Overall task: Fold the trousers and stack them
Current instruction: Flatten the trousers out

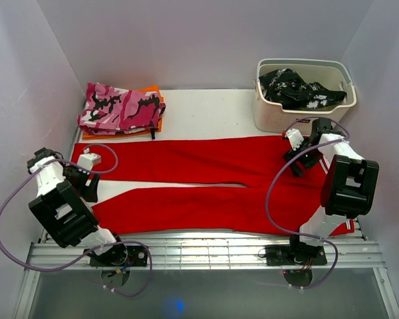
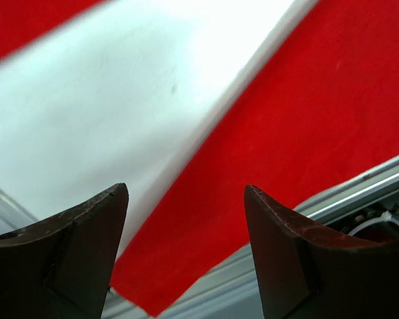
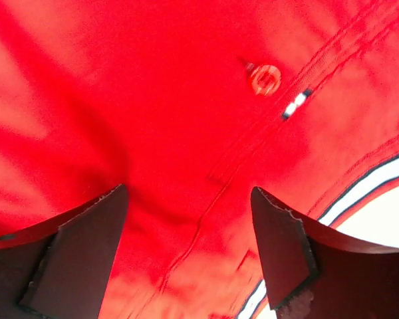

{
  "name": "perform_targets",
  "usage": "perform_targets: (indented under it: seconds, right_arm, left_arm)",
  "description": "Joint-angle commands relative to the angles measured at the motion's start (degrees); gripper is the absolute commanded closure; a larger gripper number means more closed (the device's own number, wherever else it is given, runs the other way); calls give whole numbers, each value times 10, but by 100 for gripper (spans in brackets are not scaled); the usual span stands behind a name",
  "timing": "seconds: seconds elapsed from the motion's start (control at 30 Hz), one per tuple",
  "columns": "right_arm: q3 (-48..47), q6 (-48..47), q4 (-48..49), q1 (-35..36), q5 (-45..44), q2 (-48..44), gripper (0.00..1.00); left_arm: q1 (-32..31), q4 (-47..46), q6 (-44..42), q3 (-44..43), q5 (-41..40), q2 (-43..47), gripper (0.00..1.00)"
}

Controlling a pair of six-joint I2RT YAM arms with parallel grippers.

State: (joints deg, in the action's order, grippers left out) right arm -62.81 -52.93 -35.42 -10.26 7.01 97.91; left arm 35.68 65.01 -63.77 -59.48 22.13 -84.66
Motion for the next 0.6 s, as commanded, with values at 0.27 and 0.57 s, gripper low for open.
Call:
perform_targets:
  seconds: [0.27,0.57]
  right_arm:
    - [-134,-58,-316,43,134,-87,17]
    - [0,-153,-362,58,71,-172,19]
  left_arm:
    - [276,136,21,-170,-45,-44,8]
    - [417,56,84,-83,-92,8,11]
